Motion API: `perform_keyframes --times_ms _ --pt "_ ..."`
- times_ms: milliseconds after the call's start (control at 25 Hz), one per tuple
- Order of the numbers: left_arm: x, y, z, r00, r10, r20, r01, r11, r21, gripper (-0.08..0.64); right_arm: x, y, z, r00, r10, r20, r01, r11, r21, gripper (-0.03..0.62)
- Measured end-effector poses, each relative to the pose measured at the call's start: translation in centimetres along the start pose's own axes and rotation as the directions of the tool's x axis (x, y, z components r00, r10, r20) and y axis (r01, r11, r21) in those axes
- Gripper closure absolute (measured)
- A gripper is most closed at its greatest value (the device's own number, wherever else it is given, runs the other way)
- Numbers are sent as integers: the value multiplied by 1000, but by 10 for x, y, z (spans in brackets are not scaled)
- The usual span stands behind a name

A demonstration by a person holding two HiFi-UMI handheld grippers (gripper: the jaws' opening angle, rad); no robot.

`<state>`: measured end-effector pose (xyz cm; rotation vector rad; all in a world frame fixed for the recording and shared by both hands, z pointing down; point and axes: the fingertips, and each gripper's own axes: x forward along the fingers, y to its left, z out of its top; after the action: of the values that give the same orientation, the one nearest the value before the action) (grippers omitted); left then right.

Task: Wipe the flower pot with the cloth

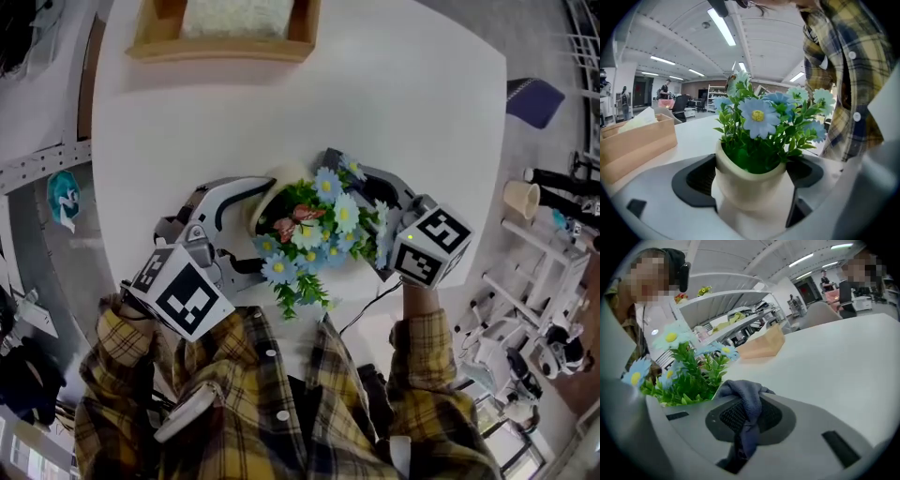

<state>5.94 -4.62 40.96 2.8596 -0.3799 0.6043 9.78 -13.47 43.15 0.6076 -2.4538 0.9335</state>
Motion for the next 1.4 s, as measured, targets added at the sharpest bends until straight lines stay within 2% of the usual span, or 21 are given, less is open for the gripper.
perform_keyframes --times_ms 80,240,400,520,600,720,840,920,1000,1080,1280,1400 --pt "2 -4 -1 997 -77 -12 78 996 35 97 5 4 -1 991 107 -77 -111 992 -58 569" --pt "4 -8 -6 975 -215 -56 220 970 101 97 18 9 0 941 262 -214 -292 949 -119 569" --pt "5 -11 -8 952 -292 -94 303 944 133 97 31 14 4 912 294 -286 -352 919 -176 569" --pt "6 -11 -7 953 -290 -90 300 945 133 97 34 14 5 903 295 -313 -358 919 -165 569" --pt "6 -11 -7 960 -267 -85 275 955 114 97 33 13 6 911 288 -294 -345 924 -165 569" --pt "3 -8 -12 975 -209 -74 212 976 42 97 28 9 5 932 263 -251 -308 938 -158 569" --pt "-9 -5 -21 992 -90 -87 90 996 -13 97 14 7 3 948 236 -213 -269 952 -143 569" --pt "-20 -6 -30 992 21 -125 -24 1000 -18 97 2 9 -1 959 210 -189 -237 963 -132 569" --pt "-33 -11 -39 981 132 -145 -138 990 -35 98 -8 15 -9 970 180 -163 -200 973 -115 569" --pt "-43 -22 -47 966 201 -164 -217 973 -84 98 -14 21 -20 980 151 -130 -163 982 -92 569" --pt "-34 -64 -43 941 267 -208 -309 927 -211 98 -48 36 -40 999 42 -12 -42 999 2 569" --pt "-35 -72 -44 923 324 -206 -375 877 -300 98 -53 48 -54 999 -36 39 33 997 67 569"
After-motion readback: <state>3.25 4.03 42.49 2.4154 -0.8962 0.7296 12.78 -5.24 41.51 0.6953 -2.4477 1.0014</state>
